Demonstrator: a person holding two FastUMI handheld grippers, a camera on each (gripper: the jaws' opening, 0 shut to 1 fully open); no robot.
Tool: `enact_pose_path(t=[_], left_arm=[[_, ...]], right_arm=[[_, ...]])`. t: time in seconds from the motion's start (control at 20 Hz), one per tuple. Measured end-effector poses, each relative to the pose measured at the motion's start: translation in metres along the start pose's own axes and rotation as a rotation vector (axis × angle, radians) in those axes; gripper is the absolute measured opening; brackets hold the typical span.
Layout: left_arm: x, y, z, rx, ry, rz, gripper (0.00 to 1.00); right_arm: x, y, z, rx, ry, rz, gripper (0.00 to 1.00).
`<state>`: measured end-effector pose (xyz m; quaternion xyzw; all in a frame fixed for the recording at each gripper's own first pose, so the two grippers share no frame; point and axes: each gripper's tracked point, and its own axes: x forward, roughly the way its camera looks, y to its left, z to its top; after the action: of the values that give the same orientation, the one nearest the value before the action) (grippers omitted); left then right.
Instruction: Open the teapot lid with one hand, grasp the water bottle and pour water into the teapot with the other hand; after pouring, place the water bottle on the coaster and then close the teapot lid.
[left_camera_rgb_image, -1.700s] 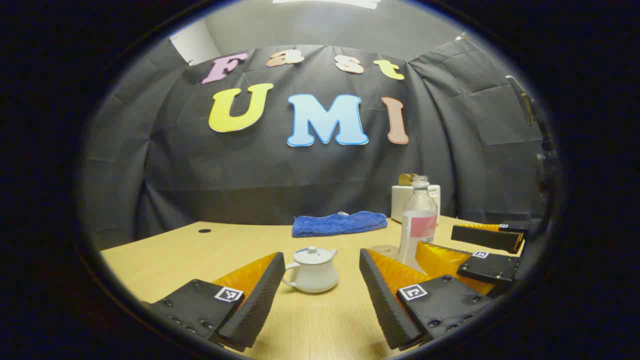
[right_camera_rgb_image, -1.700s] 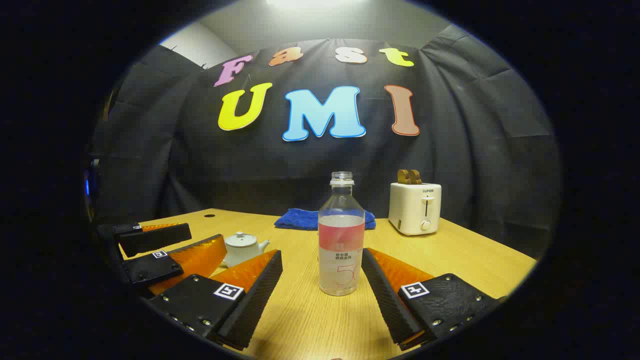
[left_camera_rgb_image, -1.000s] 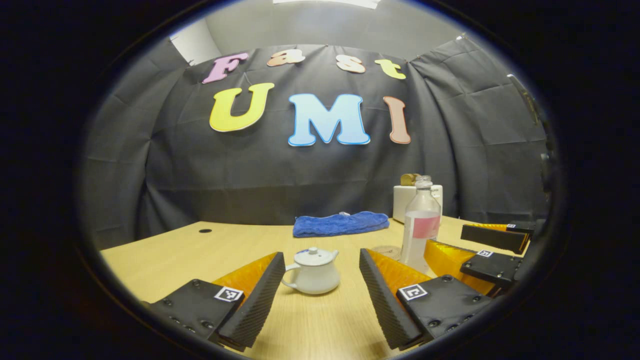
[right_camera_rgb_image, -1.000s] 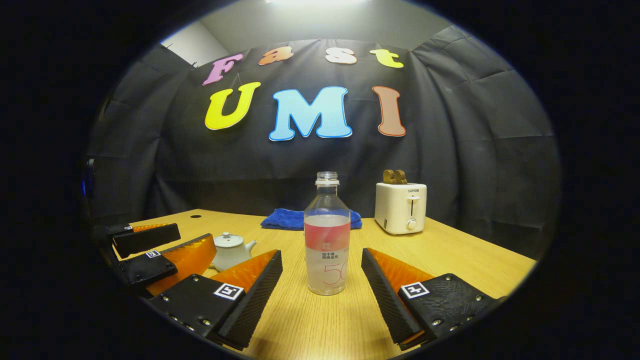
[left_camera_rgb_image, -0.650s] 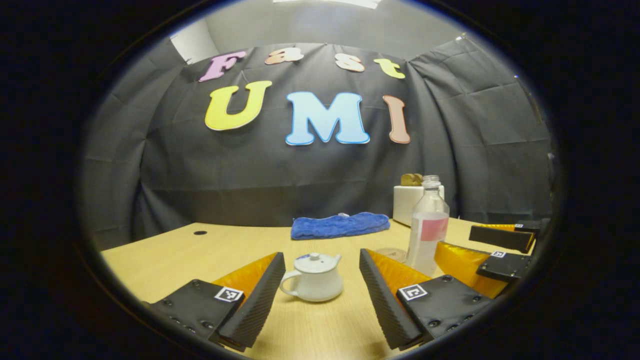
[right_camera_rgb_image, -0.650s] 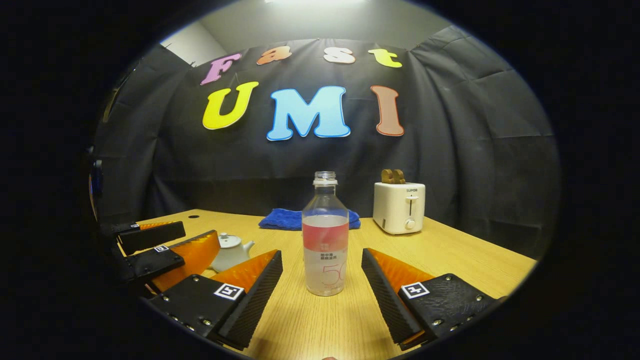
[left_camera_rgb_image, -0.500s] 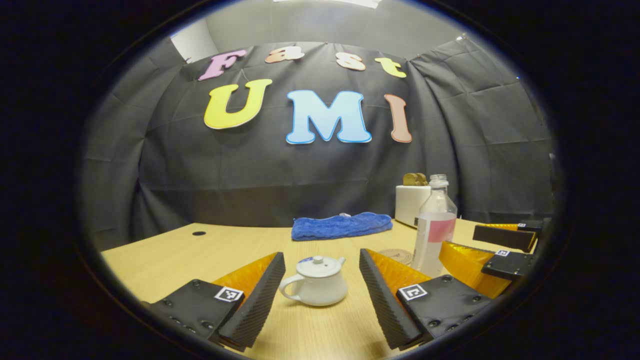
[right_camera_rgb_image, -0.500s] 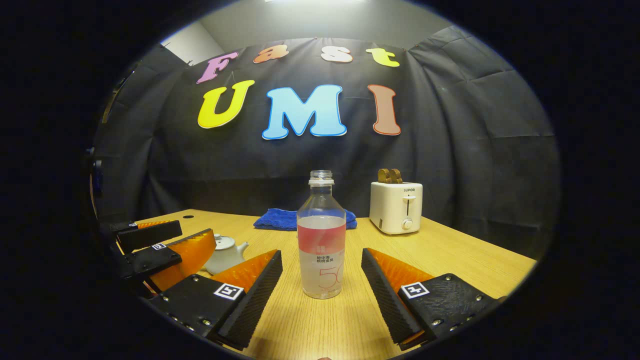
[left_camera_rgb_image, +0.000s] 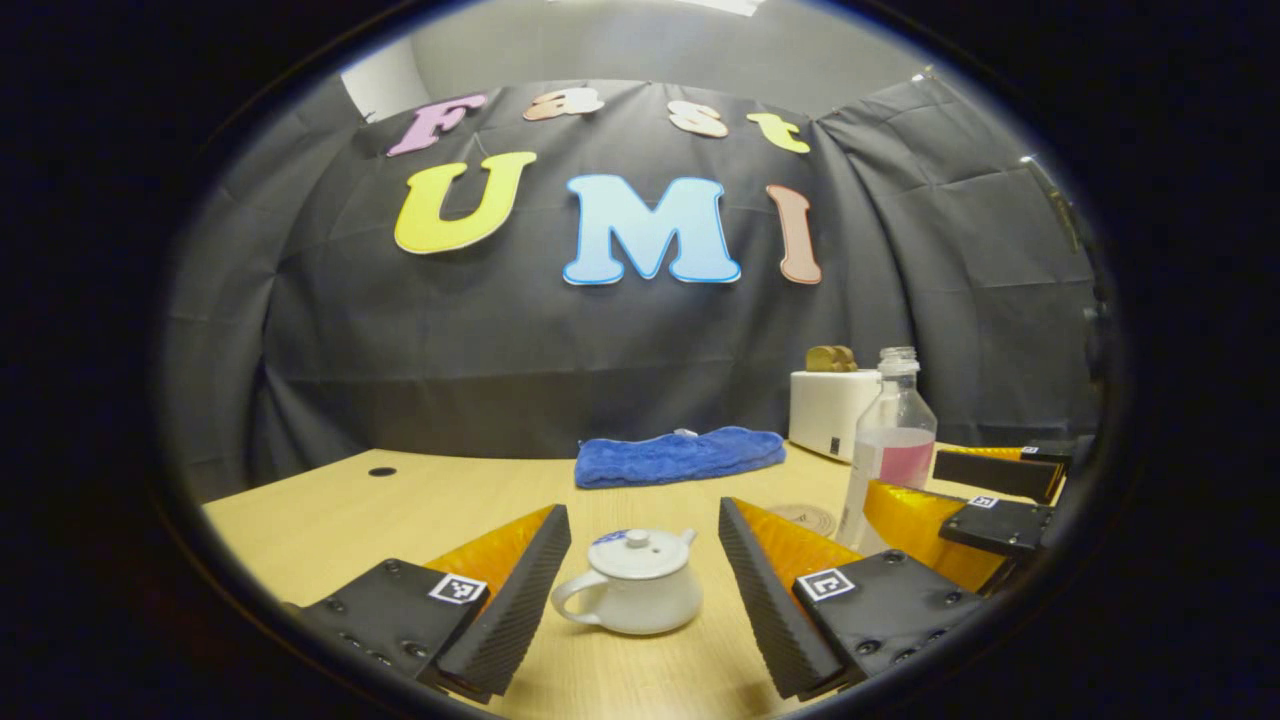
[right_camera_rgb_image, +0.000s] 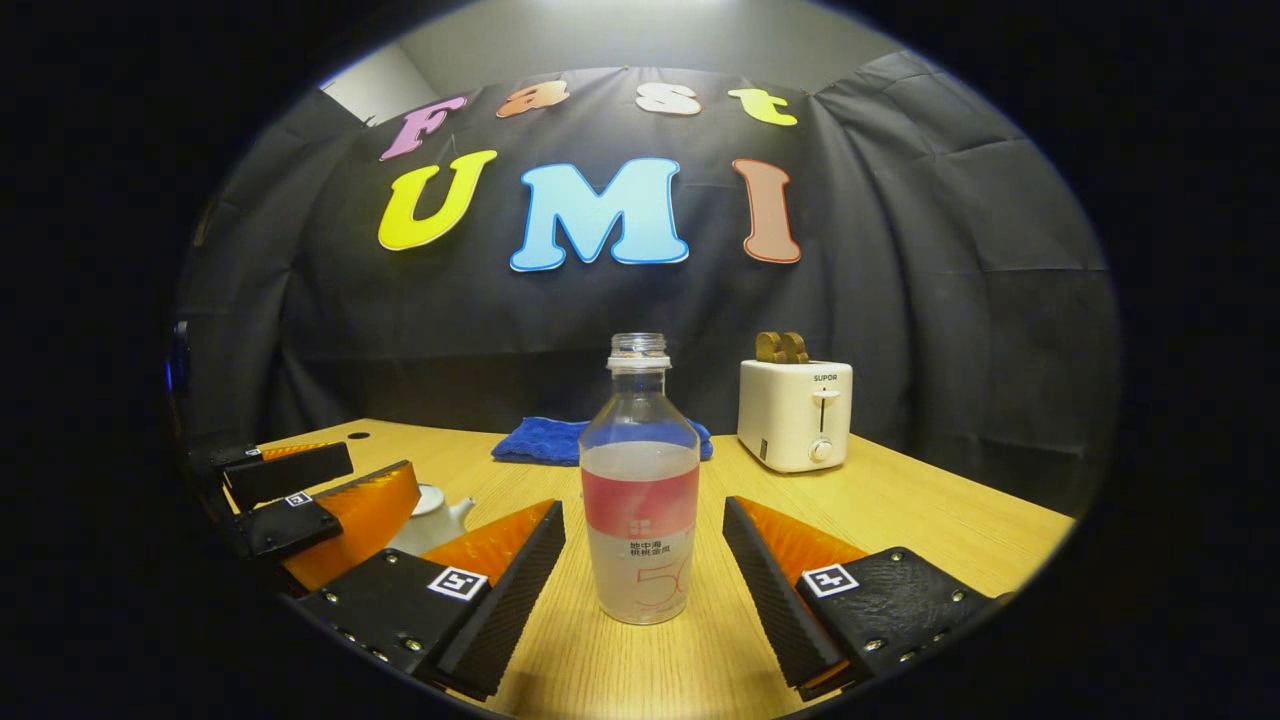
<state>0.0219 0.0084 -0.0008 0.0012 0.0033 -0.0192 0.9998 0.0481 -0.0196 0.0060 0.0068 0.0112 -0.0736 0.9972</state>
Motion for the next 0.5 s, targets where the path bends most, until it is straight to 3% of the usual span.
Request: enact_pose_path(t=[0.25, 0.5], left_arm=[[0.005, -0.002, 0.0, 0.001, 0.0, -0.023, 0.97], [0.015, -0.003, -0.007, 0.002, 0.062, -0.029, 0.81]], right_arm=[[0.001, 0.001, 0.001, -0.003, -0.015, -0.006, 0.98], [0.002, 0.002, 0.003, -0.004, -0.016, -0.006, 0.99]])
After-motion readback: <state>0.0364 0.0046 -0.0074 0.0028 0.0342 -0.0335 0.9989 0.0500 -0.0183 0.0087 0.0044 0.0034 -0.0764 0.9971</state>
